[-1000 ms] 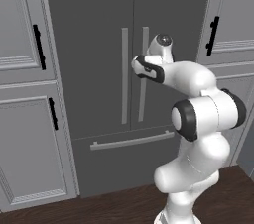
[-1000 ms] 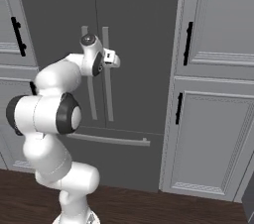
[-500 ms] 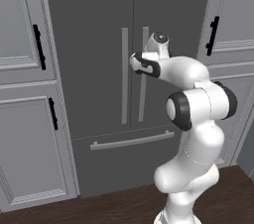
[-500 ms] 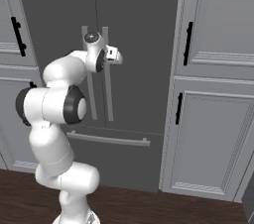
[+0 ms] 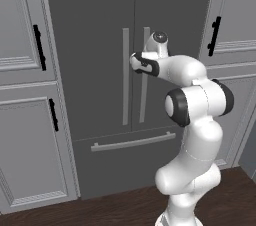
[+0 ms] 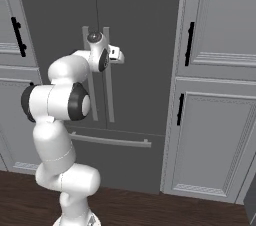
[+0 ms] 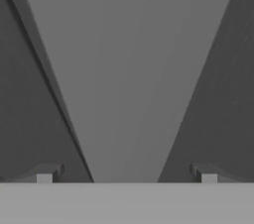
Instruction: Grab a lemon wedge from the fridge and one ice cube from the ice bowl, and put them in the glass of lemonade.
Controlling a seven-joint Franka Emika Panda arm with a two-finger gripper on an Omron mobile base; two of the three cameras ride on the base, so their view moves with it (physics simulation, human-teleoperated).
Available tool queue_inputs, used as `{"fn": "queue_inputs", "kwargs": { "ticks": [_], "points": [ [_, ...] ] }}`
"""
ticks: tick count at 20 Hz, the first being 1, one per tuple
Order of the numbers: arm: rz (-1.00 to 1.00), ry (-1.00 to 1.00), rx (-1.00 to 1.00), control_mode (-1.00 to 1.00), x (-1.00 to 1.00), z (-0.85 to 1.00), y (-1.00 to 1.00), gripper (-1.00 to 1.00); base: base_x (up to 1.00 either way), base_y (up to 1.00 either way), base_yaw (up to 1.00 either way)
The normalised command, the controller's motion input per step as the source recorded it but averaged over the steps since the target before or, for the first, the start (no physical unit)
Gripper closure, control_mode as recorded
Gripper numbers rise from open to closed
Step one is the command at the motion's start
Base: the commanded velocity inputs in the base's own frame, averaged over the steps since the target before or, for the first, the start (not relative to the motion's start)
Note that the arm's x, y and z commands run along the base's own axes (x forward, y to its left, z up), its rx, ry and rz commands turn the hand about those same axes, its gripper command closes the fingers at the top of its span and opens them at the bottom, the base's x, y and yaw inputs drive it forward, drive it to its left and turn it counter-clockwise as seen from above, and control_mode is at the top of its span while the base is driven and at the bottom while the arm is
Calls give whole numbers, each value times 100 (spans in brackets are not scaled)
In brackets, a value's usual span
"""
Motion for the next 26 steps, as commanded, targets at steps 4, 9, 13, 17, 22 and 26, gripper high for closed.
{"fn": "queue_inputs", "kwargs": {
  "ticks": [4, 9, 13, 17, 22, 26],
  "points": [
    [0, 0, 0, -100, 28, 0, 0, -100, 0, 0, 0],
    [0, 0, 0, -100, 32, 0, 0, -100, 0, 0, 0],
    [0, 0, 0, -100, 36, 0, 0, 100, 0, 0, 0],
    [0, 1, 0, -100, 21, 2, 0, 100, 0, 0, 0],
    [0, 2, 0, -100, 2, 7, 0, 100, 0, 0, 0],
    [-3, 0, 0, -100, -19, 11, -18, 100, 0, 0, 0]
  ]
}}
